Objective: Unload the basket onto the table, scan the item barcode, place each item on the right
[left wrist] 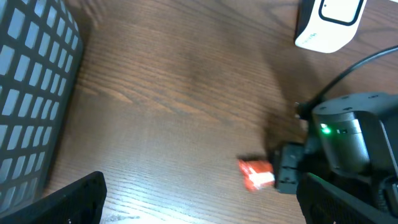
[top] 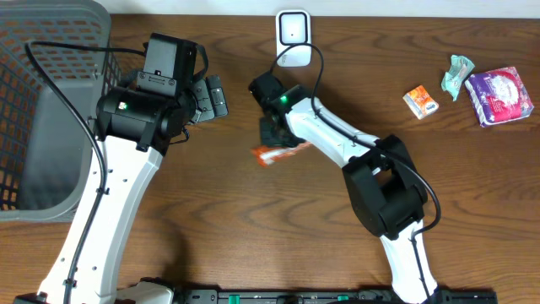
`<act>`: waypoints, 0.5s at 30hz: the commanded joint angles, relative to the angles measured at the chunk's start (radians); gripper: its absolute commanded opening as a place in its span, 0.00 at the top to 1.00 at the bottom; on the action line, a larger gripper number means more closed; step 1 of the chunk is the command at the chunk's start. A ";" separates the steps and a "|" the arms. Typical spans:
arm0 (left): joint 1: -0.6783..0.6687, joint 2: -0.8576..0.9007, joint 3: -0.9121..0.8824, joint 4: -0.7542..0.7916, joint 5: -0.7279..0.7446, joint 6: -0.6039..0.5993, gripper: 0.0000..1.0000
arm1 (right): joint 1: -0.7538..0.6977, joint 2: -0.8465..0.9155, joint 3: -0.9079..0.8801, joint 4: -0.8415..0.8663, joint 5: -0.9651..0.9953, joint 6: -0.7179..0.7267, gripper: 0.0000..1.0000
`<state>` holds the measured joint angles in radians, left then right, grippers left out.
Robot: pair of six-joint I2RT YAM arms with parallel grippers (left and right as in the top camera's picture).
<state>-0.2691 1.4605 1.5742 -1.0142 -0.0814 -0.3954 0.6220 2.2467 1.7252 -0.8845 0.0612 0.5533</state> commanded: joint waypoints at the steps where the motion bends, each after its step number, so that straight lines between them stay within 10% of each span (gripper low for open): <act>1: 0.004 -0.002 0.014 -0.003 -0.009 0.006 0.02 | -0.028 -0.065 0.062 -0.095 0.222 -0.153 0.67; 9: 0.004 -0.002 0.014 -0.003 -0.009 0.006 0.02 | -0.027 -0.086 0.102 -0.205 -0.114 -0.153 0.48; 15: 0.004 -0.002 0.014 -0.002 -0.009 0.006 0.02 | -0.012 -0.085 0.012 -0.154 -0.215 -0.001 0.52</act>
<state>-0.2691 1.4605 1.5742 -1.0142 -0.0814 -0.3950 0.5911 2.1735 1.7939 -1.0592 -0.0731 0.4583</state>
